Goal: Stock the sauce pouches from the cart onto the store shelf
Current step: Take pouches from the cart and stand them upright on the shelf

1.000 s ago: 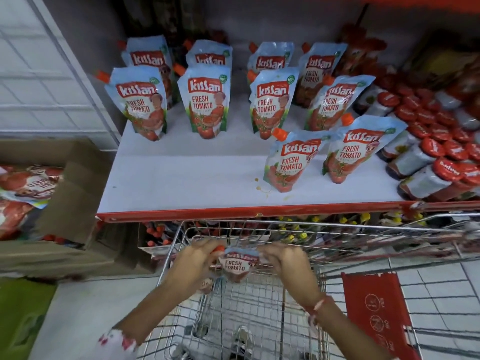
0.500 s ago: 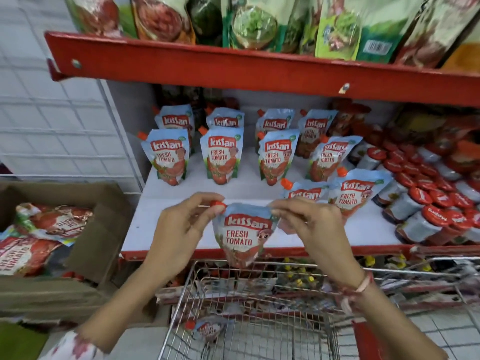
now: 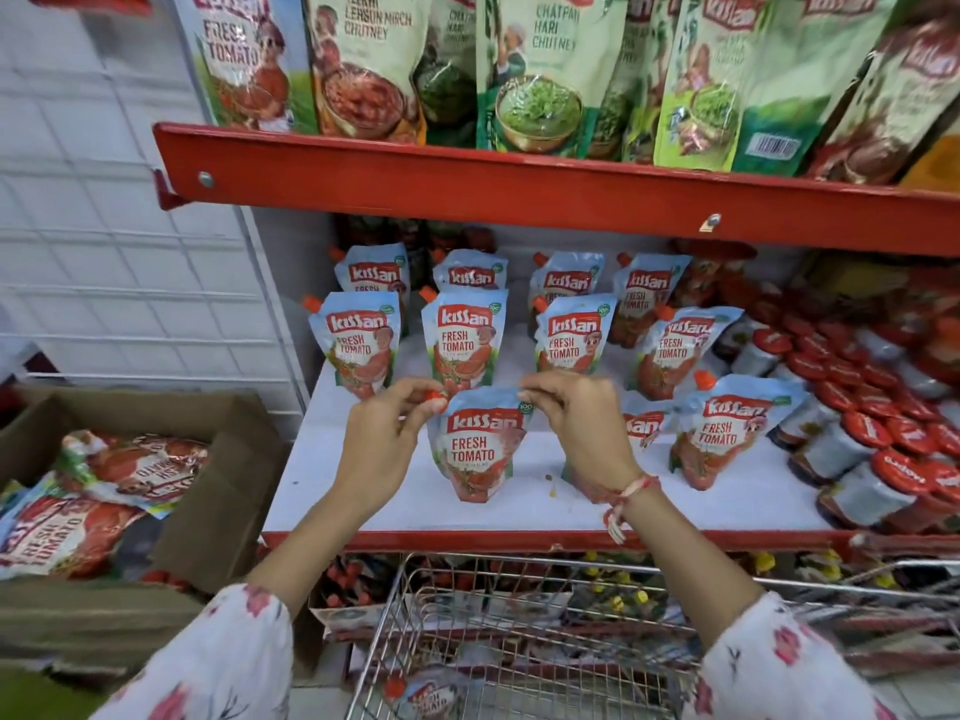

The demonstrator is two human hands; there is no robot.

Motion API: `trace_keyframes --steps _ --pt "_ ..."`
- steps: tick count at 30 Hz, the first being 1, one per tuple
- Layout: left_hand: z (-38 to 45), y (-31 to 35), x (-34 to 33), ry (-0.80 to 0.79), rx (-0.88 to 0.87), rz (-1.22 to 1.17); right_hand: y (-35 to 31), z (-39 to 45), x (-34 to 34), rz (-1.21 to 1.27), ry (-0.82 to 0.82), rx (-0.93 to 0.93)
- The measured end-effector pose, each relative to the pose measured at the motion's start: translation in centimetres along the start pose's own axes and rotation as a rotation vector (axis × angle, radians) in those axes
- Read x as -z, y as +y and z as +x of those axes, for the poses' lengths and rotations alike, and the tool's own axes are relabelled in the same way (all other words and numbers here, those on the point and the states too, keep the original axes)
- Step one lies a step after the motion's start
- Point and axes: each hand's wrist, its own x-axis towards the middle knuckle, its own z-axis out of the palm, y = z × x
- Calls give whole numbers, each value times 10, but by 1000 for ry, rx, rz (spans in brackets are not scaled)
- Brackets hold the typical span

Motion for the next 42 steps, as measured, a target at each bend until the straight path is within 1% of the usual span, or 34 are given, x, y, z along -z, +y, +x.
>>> trace_keyframes --steps 4,8,11,14,16,18,20,23,24,26,28,30,32,34,36,39,42 --pt "3 -7 -7 -9 -44 90 5 -3 -9 -20 0 -45" --pt "9 -9 -8 -43 -27 118 6 -2 -6 -36 -33 -57" --pt "3 -9 -5 -57 -20 89 3 -9 -4 -73 -66 -77" --pt "-19 -11 0 27 -65 48 -6 -29 -5 -143 18 -43" --pt "-41 -16 2 75 -114 64 -14 -48 -8 -119 100 -10" --pt "-63 -26 1 65 -133 89 -20 -69 -14 -74 102 27" --pt "-85 -41 -4 -27 -101 117 -20 -90 -26 -13 37 34" --pt "-115 -72 -18 -242 -52 192 -16 -125 -51 29 -112 -17" --pt "-125 -84 -24 -315 -56 238 -14 -138 -61 31 -189 -40" --pt "-143 -104 -36 -486 -23 334 -6 -164 -83 26 -406 -118" --pt "-158 -122 -49 -625 63 418 2 -190 -104 8 -643 -215" --pt "-170 -138 -58 -715 158 502 6 -212 -120 -19 -813 -305" --pt "-178 -147 -63 -815 200 705 5 -229 -135 -23 -893 -361" --pt "-184 -150 -69 -934 141 888 5 -243 -152 -85 -961 -367" --pt "-189 -148 -77 -1043 56 985 6 -252 -162 -198 -998 -385" --pt "-190 -146 -84 -1112 10 1059 15 -260 -169 -267 -993 -426" --pt "-189 -150 -84 -1137 -8 1060 20 -262 -165 -310 -981 -378"
